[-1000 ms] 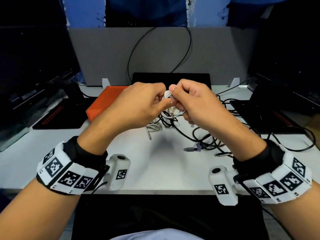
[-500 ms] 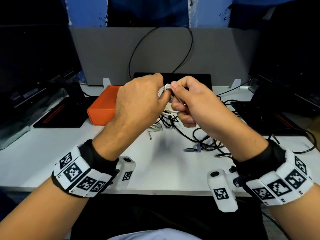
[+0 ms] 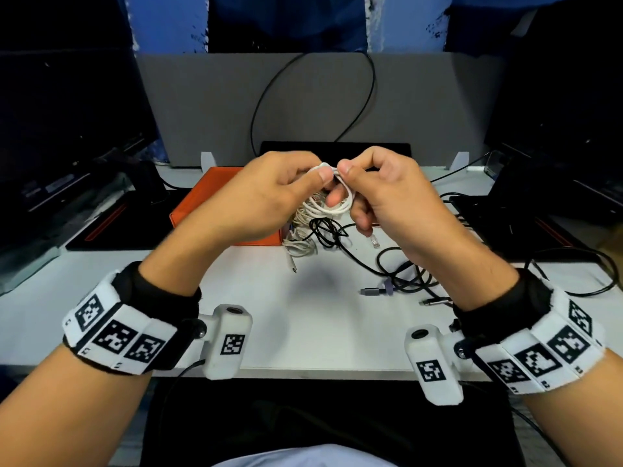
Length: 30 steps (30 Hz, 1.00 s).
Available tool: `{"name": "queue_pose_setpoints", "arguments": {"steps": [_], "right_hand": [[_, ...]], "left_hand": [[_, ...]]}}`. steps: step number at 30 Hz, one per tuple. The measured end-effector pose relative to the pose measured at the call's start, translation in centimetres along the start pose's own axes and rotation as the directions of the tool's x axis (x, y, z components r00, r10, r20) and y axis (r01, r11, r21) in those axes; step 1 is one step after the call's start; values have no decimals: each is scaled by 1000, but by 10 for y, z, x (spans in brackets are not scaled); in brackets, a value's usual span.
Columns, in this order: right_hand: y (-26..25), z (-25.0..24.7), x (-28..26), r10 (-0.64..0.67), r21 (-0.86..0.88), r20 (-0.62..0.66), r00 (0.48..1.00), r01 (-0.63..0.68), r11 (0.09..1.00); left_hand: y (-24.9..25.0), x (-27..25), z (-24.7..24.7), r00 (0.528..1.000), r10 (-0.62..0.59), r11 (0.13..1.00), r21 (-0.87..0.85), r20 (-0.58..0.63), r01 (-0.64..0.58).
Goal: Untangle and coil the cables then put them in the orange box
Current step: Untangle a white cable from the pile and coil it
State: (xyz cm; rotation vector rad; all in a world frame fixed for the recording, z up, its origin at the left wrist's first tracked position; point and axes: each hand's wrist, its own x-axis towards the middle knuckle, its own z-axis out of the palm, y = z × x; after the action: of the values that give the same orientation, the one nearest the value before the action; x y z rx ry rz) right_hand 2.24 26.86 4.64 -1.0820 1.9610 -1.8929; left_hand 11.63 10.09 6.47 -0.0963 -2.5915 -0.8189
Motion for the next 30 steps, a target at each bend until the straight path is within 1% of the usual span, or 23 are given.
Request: {"name": "queue_pose_setpoints", "arguments": {"steps": [2,4,6,8,10,13,15,16,17,19,21,22,24,25,28,30], "right_hand": [[-1,-3,0,-42,-85,-17,999,40,996],[-3,-8,0,-117,-242,-10,993,111,964],[-9,-14,-3,-214,-448,25,977,202,871],[-16,-19,-5,-297,-595,87,951,289,750],[-21,-23,-5,-360,-646,140,922,361,673],[-24,-29,-3,-441,-674,181,879,437,595],[-24,-30,-4,-471,-691,187,862,456,561],[-24,-30,-5,-469,-687,187,863,456,565],[-24,-29,-7,-444,-675,184,877,441,591],[-25,-25,-8,-335,-648,188,923,373,664],[-24,-22,-8,-236,-615,205,950,313,724],[-23,-22,-7,-201,-557,204,958,282,781],[-19,-24,-5,-119,-347,193,974,181,920],[-16,-24,-4,-78,-250,200,977,128,960],[-12,-25,-4,-18,-109,262,965,48,993],[-12,-25,-4,-8,-58,301,953,27,998]], "left_hand": [[2,0,1,997,5,1000,-25,-75,-7],[5,-2,-1,995,30,998,53,-92,-25],[7,-3,-3,997,53,991,127,-51,-46],[9,-4,-7,998,60,987,152,-15,-58],[13,-4,-10,998,69,983,172,-5,-68],[18,-5,-15,995,100,974,205,-6,-97],[19,-5,-18,993,114,970,219,-9,-109],[18,-6,-18,993,120,969,218,-20,-113],[16,-6,-18,991,127,970,214,-42,-115],[14,-6,-15,983,138,970,217,-119,-109],[11,-5,-8,970,151,974,194,-188,-114],[10,-4,-4,966,154,980,156,-210,-122],[9,-3,2,964,154,988,57,-216,-145],[8,-3,4,966,156,987,7,-206,-158],[8,-2,6,973,160,967,-174,-166,-189],[7,-2,5,977,156,954,-235,-145,-187]]}}
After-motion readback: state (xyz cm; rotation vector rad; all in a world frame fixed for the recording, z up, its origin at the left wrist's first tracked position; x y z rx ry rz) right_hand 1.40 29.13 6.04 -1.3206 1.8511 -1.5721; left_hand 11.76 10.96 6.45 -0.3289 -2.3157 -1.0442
